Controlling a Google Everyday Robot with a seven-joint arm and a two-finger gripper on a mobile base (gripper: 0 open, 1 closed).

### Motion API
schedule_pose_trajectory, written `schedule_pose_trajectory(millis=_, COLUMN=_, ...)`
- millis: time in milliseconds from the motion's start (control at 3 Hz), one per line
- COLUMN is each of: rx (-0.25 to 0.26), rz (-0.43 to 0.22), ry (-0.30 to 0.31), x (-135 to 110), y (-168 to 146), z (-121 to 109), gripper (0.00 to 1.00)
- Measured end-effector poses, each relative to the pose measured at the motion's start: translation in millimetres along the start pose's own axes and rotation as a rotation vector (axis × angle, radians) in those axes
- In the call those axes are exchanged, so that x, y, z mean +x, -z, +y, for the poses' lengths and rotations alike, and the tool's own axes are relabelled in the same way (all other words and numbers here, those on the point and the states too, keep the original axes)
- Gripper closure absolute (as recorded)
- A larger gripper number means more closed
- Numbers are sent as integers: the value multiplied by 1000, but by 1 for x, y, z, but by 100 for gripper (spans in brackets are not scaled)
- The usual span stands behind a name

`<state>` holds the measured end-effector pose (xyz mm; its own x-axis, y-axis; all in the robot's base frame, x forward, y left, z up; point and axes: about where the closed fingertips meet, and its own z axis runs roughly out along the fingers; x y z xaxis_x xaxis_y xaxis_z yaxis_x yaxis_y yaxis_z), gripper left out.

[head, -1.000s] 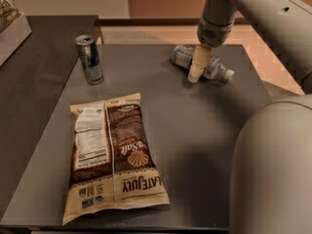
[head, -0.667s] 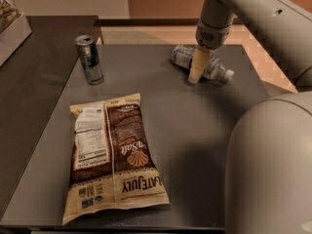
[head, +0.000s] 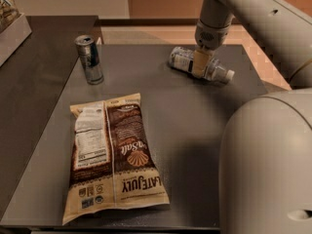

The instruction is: Move blue plastic bottle near brown chip bag

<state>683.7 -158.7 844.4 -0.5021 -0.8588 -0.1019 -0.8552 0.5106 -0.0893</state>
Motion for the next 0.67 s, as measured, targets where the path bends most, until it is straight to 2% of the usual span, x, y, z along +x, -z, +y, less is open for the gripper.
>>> schedule_pose_trajectory(millis=333, rx=6, rz=-19, ry=19, x=-5, y=13, z=4, gripper=87)
schedule_pose_trajectory(millis=667, rx=9, rz=-36, ry=53, x=-10, y=34, z=21, gripper=100)
